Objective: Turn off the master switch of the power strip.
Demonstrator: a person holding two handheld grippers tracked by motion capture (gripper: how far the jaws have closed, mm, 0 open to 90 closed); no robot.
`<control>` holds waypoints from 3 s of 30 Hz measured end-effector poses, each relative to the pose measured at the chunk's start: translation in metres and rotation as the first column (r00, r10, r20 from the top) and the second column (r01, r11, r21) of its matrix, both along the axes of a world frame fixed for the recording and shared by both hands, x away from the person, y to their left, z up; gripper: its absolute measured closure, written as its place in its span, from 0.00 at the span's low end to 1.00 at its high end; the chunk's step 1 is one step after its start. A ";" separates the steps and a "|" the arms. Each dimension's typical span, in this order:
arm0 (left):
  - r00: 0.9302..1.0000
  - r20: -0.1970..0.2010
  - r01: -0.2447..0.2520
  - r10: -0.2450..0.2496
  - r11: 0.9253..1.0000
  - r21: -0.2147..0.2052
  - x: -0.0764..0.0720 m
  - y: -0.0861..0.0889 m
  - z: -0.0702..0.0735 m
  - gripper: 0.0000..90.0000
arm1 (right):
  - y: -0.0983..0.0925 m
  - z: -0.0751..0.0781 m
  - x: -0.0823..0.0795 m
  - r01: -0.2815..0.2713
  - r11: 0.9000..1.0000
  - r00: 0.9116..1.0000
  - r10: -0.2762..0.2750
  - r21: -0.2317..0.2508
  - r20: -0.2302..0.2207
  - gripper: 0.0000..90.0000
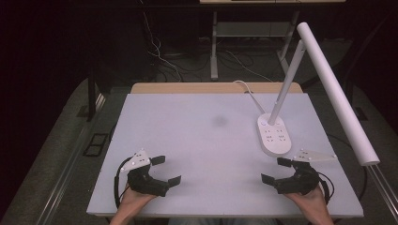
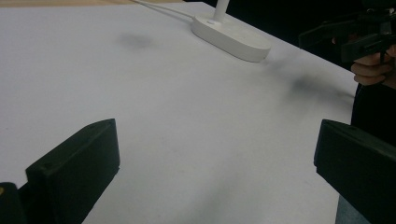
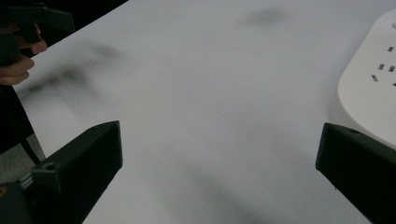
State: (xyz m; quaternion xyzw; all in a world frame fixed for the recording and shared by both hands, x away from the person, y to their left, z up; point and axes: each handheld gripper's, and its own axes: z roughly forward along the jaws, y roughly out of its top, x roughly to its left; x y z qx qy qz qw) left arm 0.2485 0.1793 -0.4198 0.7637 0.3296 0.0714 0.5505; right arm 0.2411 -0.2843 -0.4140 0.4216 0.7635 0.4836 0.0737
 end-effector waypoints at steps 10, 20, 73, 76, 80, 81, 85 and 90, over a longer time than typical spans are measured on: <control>1.000 0.000 0.003 -0.003 1.000 0.000 -0.001 0.001 0.000 0.00 | 0.003 0.000 -0.001 -0.016 1.000 1.000 0.016 -0.014 -0.012 0.00; 1.000 0.000 -0.001 0.001 1.000 0.001 -0.002 0.002 0.000 0.00 | 0.003 0.000 0.001 -0.028 0.999 0.999 0.027 -0.033 -0.017 0.00; 1.000 -0.008 -0.003 0.003 1.000 0.003 -0.002 0.003 0.000 0.00 | 0.013 0.027 0.062 -0.026 0.995 0.999 0.022 -0.092 -0.045 0.00; 1.000 -0.008 -0.003 0.003 1.000 0.003 -0.002 0.003 0.000 0.00 | 0.013 0.028 0.067 -0.019 0.995 0.999 0.014 -0.099 -0.051 0.00; 1.000 -0.009 -0.003 0.003 1.000 0.002 -0.002 0.002 -0.001 0.00 | 0.015 0.031 0.075 -0.015 0.993 0.999 0.010 -0.114 -0.051 0.00; 1.000 -0.008 -0.002 0.002 1.000 0.005 -0.002 0.003 -0.001 0.00 | 0.015 0.031 0.075 -0.015 0.993 0.999 0.010 -0.114 -0.051 0.00; 1.000 -0.007 -0.006 0.006 1.000 0.002 -0.002 0.003 0.000 0.00 | 0.018 0.032 0.084 -0.005 0.992 0.999 -0.001 -0.128 -0.053 0.00; 1.000 -0.008 -0.009 0.009 1.000 0.002 -0.002 0.004 0.000 0.00 | 0.023 0.030 0.091 -0.004 0.987 0.998 -0.006 -0.159 -0.062 0.00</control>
